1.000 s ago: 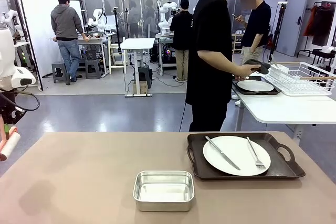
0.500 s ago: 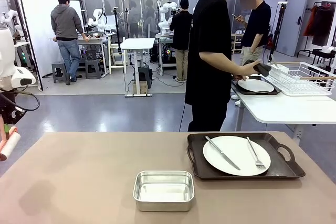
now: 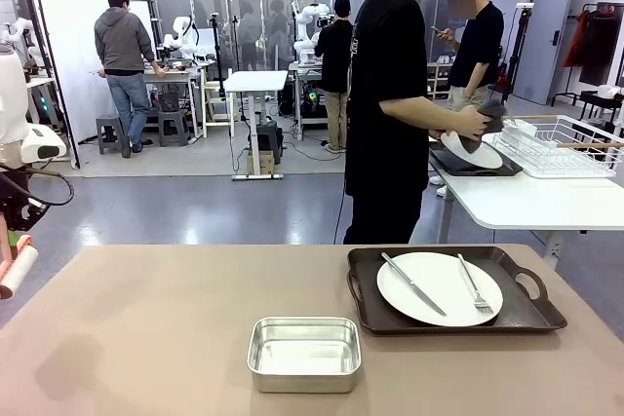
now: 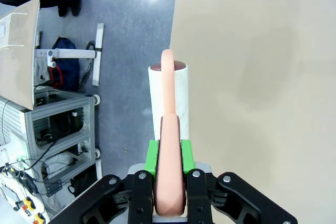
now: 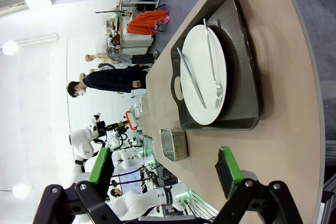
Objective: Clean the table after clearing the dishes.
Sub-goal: Place the Lint Roller back on top of the Airtight Container.
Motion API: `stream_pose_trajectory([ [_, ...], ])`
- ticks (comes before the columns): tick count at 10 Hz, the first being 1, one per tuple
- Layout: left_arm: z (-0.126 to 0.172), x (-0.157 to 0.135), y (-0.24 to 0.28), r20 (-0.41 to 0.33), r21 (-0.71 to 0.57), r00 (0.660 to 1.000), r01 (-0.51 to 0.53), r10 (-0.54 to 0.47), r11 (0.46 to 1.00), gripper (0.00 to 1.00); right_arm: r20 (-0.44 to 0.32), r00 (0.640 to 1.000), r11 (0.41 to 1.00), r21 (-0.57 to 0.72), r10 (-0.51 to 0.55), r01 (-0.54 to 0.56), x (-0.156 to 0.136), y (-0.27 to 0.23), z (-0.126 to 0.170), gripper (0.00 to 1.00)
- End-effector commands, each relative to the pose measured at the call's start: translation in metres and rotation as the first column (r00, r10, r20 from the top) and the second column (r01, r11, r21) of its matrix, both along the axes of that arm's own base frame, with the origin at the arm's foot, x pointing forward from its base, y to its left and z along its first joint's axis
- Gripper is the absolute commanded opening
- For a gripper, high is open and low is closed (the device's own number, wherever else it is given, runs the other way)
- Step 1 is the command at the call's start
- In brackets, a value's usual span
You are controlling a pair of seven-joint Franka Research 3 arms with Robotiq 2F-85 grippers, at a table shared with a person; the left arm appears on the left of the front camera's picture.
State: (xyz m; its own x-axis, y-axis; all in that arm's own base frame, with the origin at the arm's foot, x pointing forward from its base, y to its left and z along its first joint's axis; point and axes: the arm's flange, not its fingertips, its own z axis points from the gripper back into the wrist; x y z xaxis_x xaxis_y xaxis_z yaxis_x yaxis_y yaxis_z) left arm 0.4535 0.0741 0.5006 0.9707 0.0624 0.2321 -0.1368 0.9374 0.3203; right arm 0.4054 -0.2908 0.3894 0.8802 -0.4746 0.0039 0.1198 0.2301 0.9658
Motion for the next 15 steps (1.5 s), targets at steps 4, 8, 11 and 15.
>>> stream_pose_trajectory([
  [4, 0.04, 0.008, -0.038, 0.044, 0.091, 0.89, 0.45, -0.455, 0.889, 0.21, 0.004, 1.0, 1.0, 0.0, -0.001, 0.001, -0.002, 0.001, 0.003, 1.0],
  [8, 0.082, 0.011, -0.122, 0.1, -0.009, 0.657, 0.752, -0.748, 0.659, 0.21, 0.004, 1.0, 1.0, 0.0, -0.001, 0.001, -0.002, 0.001, 0.003, 1.0],
  [11, 0.092, 0.007, -0.222, 0.002, 0.024, 0.378, 0.925, -0.926, 0.378, 0.21, 0.004, 1.0, 1.0, 0.0, -0.001, 0.001, -0.002, 0.001, 0.003, 1.0],
  [15, 0.078, -0.019, -0.323, -0.113, -0.048, 0.083, 0.995, -0.99, 0.089, 0.21, 0.004, 1.0, 1.0, 0.0, -0.001, 0.001, -0.002, 0.001, 0.003, 1.0],
])
